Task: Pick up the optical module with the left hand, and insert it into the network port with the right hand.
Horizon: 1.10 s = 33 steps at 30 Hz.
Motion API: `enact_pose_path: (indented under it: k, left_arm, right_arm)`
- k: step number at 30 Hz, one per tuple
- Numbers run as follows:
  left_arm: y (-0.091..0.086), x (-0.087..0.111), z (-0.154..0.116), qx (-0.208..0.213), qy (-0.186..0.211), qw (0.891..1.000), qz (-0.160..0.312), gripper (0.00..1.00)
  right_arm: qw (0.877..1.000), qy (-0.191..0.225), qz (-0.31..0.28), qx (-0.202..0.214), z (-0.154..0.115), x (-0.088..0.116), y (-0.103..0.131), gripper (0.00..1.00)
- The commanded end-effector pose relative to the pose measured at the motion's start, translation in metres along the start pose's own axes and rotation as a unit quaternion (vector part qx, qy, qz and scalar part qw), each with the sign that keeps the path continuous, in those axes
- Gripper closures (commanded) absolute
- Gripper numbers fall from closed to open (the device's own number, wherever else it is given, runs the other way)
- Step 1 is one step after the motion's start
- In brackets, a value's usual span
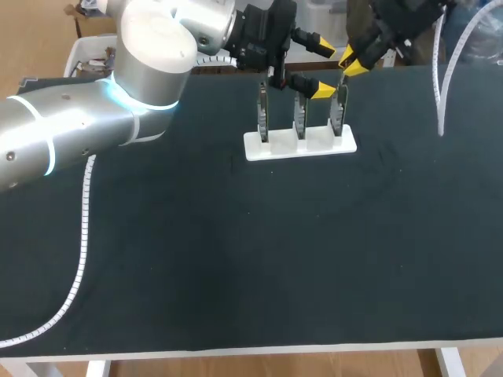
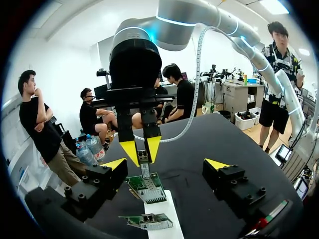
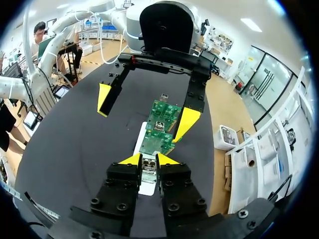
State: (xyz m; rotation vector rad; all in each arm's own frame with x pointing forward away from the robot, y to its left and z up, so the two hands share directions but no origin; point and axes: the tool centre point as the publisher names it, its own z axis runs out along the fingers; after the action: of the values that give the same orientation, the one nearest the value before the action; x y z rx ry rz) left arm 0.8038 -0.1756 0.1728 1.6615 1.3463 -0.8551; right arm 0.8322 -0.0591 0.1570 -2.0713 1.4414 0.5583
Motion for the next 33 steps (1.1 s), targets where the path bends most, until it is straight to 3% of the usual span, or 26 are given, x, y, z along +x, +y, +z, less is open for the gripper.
enact_pose_path:
  k: [1, 33]
  left_arm:
    - [0.0002, -0.0010, 0.0002, 0.000, 0.002, 1.000, 0.000, 0.00]
    - [0.0002, -0.0010, 0.0002, 0.000, 0.002, 1.000, 0.000, 0.00]
  right_arm:
    - [1.000, 0.004, -0.001, -0.003, 0.0050, -0.0011, -0.0031, 1.00]
    - [1.000, 0.021, 0.003, -0.014, 0.0109, -0.0029, 0.0017, 1.00]
